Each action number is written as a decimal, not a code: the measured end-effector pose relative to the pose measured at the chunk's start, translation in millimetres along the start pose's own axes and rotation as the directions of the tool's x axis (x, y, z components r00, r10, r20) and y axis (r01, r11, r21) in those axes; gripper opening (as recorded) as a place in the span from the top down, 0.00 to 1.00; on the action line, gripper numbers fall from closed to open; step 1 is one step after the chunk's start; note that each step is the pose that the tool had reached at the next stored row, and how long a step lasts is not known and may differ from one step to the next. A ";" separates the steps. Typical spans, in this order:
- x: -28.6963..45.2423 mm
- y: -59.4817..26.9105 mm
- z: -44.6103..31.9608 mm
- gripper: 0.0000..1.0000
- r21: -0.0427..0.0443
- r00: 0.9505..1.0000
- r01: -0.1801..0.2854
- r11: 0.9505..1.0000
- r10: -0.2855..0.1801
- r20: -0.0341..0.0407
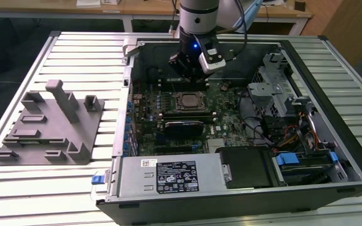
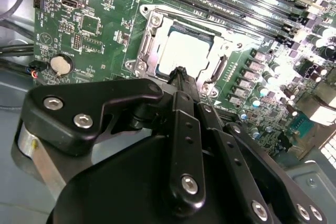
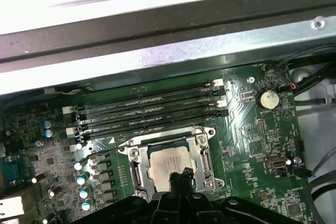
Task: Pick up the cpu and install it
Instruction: 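Install the first cpu locking lever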
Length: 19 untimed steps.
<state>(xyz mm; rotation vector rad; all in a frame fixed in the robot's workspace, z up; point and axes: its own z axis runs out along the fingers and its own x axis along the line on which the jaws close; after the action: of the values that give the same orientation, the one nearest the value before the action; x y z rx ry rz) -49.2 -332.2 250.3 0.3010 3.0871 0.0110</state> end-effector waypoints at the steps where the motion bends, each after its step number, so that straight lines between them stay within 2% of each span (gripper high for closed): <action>1: 0.2 0.0 0.0 0.89 0.000 1.000 0.000 1.000 0.000 0.000; 4: 7.1 -1.4 -0.2 0.89 0.000 1.000 0.000 1.000 0.000 0.000; 12: 34.0 -7.2 -1.3 0.89 -0.002 1.000 0.000 1.000 0.000 0.002; 19: 53.6 -12.2 -2.2 0.89 -0.003 1.000 0.000 1.000 0.000 0.005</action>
<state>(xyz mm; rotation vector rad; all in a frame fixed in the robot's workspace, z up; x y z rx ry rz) -104.2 -333.9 250.2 0.3005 3.0815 0.0147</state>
